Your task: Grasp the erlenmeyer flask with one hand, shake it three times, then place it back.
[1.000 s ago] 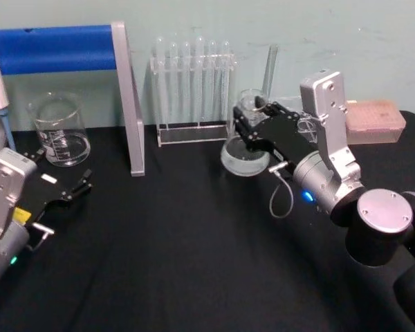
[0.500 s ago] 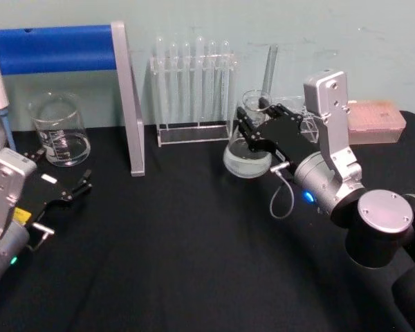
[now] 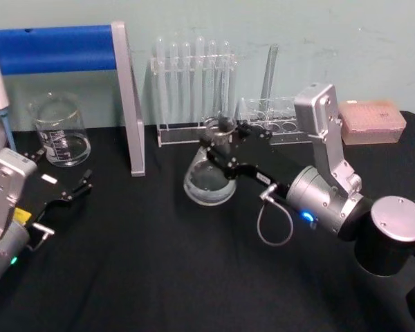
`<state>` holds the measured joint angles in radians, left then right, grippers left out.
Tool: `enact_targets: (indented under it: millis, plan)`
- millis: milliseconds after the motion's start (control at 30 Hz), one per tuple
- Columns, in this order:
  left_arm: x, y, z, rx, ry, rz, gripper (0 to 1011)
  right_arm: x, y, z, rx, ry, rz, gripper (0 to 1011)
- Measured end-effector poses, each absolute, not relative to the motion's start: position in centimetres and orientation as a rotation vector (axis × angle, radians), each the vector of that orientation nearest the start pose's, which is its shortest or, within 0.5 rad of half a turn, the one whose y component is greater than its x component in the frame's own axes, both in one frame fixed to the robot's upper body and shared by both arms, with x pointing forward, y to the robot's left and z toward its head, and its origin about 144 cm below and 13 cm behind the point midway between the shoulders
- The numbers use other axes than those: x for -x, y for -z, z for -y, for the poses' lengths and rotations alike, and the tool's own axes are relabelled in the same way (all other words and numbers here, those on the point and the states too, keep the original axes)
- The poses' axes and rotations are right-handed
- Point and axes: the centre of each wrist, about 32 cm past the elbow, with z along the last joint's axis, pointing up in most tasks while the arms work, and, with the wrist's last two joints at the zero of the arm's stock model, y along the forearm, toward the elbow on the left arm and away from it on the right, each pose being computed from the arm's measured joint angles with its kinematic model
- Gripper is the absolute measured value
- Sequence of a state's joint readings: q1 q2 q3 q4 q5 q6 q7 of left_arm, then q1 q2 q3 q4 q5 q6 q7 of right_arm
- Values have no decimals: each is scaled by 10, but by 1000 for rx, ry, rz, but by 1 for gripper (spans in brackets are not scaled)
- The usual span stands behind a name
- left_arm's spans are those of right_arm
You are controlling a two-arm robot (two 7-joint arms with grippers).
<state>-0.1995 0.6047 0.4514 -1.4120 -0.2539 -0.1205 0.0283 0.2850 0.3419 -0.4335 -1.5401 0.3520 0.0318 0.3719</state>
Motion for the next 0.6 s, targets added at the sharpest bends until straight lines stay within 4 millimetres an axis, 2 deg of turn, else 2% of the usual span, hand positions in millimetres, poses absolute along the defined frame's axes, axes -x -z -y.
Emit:
enact_targets:
  millis: [600]
  plan:
    - [-489, -1140, -310, -305, -1248, 285, 1001, -506, -1201, 210, -17, 390, 88, 449]
